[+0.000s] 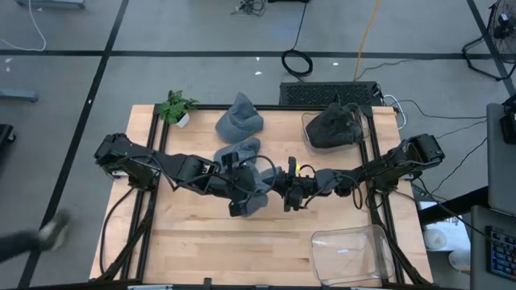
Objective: Pick & Place hat
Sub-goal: Put the bottom gray cap into the bottom transparent bin
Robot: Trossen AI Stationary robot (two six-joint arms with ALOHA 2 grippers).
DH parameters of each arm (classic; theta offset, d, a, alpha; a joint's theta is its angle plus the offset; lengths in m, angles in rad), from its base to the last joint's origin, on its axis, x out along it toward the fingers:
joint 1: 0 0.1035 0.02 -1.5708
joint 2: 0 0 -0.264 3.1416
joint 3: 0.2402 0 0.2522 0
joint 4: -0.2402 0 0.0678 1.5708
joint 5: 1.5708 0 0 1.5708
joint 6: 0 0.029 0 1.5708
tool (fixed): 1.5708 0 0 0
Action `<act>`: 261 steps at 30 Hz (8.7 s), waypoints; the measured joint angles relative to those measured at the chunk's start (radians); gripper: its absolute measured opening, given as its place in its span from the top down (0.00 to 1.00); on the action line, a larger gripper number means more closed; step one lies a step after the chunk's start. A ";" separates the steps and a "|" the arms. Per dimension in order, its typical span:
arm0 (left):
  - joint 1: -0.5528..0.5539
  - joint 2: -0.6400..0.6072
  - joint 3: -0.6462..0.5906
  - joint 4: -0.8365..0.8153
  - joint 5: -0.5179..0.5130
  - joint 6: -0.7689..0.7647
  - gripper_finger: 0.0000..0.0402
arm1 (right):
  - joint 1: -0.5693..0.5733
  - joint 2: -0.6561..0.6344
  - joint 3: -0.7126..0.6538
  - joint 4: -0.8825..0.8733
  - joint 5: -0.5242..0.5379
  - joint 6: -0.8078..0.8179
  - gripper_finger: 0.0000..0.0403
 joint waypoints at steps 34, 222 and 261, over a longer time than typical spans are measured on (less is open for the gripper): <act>0.033 -0.614 -0.609 0.538 -0.070 0.177 0.12 | 0.363 -0.572 0.290 -0.902 -0.269 0.689 0.98; 0.041 -0.726 -0.790 0.768 -0.054 0.184 0.10 | 0.881 -0.581 0.057 -0.684 0.342 0.774 0.50; 0.042 -0.726 -0.790 0.768 -0.054 0.184 0.10 | 0.854 0.296 0.893 -2.025 -0.337 2.215 1.00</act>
